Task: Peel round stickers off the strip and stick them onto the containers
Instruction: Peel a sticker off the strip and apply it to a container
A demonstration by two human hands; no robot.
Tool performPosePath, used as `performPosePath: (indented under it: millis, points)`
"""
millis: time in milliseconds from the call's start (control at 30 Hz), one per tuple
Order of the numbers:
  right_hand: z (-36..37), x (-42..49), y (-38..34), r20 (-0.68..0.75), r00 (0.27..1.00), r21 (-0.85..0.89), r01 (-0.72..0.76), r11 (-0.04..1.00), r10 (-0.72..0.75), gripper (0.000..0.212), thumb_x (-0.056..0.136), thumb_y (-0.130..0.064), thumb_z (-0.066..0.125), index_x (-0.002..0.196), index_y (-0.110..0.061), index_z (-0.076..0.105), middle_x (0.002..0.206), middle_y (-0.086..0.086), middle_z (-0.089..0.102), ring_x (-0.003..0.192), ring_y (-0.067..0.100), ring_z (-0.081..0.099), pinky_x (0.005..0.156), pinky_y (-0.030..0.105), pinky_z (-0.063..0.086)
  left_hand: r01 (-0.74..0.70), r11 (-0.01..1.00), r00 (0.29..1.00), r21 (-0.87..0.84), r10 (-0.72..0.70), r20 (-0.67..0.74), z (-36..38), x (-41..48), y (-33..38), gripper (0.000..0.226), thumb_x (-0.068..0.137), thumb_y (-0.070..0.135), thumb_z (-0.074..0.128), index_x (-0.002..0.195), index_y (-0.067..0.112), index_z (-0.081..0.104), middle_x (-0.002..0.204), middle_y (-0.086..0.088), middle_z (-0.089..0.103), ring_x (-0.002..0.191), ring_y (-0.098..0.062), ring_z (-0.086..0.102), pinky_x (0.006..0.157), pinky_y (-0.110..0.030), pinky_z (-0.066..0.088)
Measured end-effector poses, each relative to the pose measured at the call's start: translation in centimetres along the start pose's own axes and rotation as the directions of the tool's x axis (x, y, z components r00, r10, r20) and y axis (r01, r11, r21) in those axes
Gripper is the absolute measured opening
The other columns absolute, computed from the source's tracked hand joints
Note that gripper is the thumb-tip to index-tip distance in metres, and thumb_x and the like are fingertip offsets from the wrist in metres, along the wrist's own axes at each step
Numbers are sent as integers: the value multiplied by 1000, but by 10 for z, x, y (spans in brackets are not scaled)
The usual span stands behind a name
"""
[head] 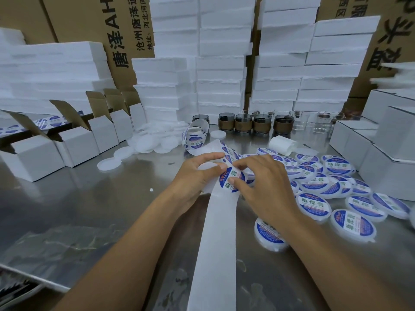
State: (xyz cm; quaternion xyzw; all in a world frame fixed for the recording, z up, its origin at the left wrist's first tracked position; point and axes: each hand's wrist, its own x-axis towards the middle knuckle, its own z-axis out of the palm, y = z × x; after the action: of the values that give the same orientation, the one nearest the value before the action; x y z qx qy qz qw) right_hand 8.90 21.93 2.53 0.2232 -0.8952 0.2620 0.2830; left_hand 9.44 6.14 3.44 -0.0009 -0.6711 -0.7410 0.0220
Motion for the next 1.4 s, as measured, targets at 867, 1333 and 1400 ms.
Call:
performPosePath:
  millis: [867, 1333, 1400]
  points:
    - [0, 2, 2, 36, 996, 255, -86, 963, 80, 17, 83, -12, 62, 77, -28, 60, 79, -17, 64, 82, 2, 56, 92, 26, 38, 19, 999, 963, 38, -8, -270, -5, 10, -9, 17, 77, 11, 76, 88, 21, 67, 97, -15, 70, 76, -25, 71, 62, -31, 58]
    - [-6, 10, 3, 90, 906, 676, -361, 643, 413, 21, 83, -4, 56, 71, -21, 60, 71, -2, 62, 65, 6, 57, 50, 4, 39, -37, 977, 933, 212, 110, -343, -6, 14, -13, 12, 78, 19, 75, 81, 24, 66, 87, 2, 64, 73, -13, 58, 60, -17, 49]
    - [-7, 10, 3, 109, 891, 708, -381, 595, 441, 21, 83, -4, 56, 72, -22, 60, 70, -2, 63, 62, 3, 57, 48, 5, 39, -49, 972, 927, 232, 131, -351, -5, 15, -13, 8, 80, 23, 74, 83, 23, 66, 89, 4, 64, 76, -12, 59, 62, -21, 47]
